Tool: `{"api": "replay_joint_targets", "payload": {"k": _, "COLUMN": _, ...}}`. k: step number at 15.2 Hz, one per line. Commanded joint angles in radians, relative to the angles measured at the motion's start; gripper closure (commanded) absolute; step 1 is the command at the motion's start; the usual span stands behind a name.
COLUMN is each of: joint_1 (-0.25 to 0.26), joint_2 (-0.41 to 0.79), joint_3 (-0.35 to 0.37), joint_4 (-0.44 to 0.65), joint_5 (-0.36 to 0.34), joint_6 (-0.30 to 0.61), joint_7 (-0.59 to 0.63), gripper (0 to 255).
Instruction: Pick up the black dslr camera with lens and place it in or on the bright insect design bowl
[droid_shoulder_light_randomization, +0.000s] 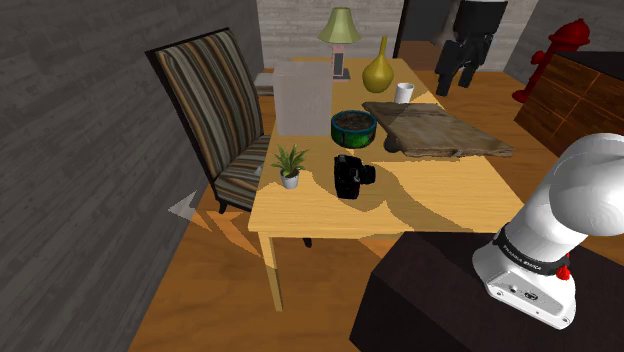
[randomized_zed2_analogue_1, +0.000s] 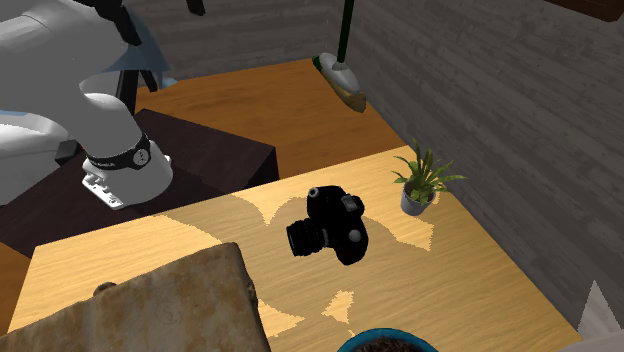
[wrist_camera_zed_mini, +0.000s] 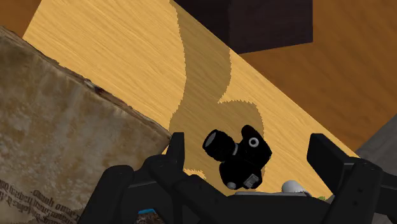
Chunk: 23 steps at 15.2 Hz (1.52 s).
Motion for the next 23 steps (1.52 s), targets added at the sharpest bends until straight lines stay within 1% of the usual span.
{"api": "replay_joint_targets", "payload": {"k": 1, "joint_1": 0.0, "joint_2": 0.0, "joint_3": 0.0, "joint_4": 0.0, "joint_5": 0.0, "joint_6": 0.0, "joint_7": 0.0, "gripper": 0}}
{"api": "replay_joint_targets", "payload": {"k": 6, "joint_1": 0.046, "joint_2": 0.142, "joint_3": -0.067, "joint_4": -0.035, "joint_5": -0.046, "joint_6": 0.146, "joint_7": -0.198, "gripper": 0}}
{"api": "replay_joint_targets", "payload": {"k": 11, "joint_1": 0.092, "joint_2": 0.316, "joint_3": -0.122, "joint_4": -0.033, "joint_5": -0.073, "joint_6": 0.289, "joint_7": -0.39, "gripper": 0}}
{"api": "replay_joint_targets", "payload": {"k": 17, "joint_1": 0.145, "joint_2": 0.548, "joint_3": -0.164, "joint_4": 0.012, "joint_5": -0.078, "joint_6": 0.445, "joint_7": -0.614, "gripper": 0}}
{"api": "replay_joint_targets", "payload": {"k": 23, "joint_1": 0.185, "joint_2": 0.787, "joint_3": -0.169, "joint_4": 0.092, "joint_5": -0.058, "joint_6": 0.573, "joint_7": -0.828, "gripper": 0}}
